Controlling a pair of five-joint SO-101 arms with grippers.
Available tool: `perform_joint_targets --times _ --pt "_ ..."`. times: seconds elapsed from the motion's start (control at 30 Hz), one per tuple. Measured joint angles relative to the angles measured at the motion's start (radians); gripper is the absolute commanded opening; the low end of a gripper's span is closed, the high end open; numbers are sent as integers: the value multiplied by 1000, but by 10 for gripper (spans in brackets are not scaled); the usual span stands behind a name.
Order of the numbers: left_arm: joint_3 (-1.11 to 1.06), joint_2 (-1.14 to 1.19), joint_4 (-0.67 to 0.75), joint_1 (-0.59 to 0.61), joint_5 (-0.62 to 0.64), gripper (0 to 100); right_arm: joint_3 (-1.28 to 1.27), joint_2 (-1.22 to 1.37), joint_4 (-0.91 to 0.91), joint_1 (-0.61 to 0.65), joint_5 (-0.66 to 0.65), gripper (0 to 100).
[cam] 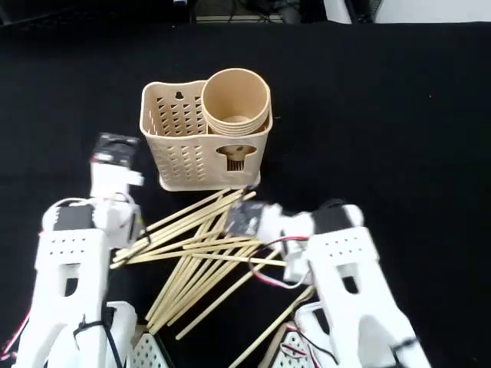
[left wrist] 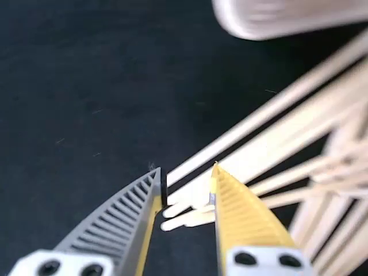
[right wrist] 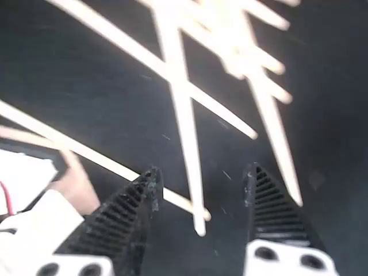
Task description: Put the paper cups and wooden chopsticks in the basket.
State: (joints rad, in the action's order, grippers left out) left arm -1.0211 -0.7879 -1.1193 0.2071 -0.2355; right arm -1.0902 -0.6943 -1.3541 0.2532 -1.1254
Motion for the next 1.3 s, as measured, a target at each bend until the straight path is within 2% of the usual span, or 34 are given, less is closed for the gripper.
perform_joint_targets --times 0.13,0.33,0.4,0.53,0.9,1.03,1.1,1.2,1.3 --pt "0 0 2 81 41 152 -18 130 120 89 43 240" --pt "0 0 2 92 57 152 -17 299 295 114 104 234" --pt "0 0 2 92 57 152 -17 311 333 114 129 180" --pt "0 0 2 92 57 152 -9 321 373 106 166 12" --pt "0 0 11 92 57 152 41 338 342 123 170 13" --pt "0 0 20 98 57 152 72 339 336 170 232 17" --pt "0 0 20 98 57 152 87 339 334 201 279 60" --pt "-3 0 20 98 57 152 95 339 299 247 331 188" --pt "-12 0 20 98 57 152 95 339 242 269 341 195"
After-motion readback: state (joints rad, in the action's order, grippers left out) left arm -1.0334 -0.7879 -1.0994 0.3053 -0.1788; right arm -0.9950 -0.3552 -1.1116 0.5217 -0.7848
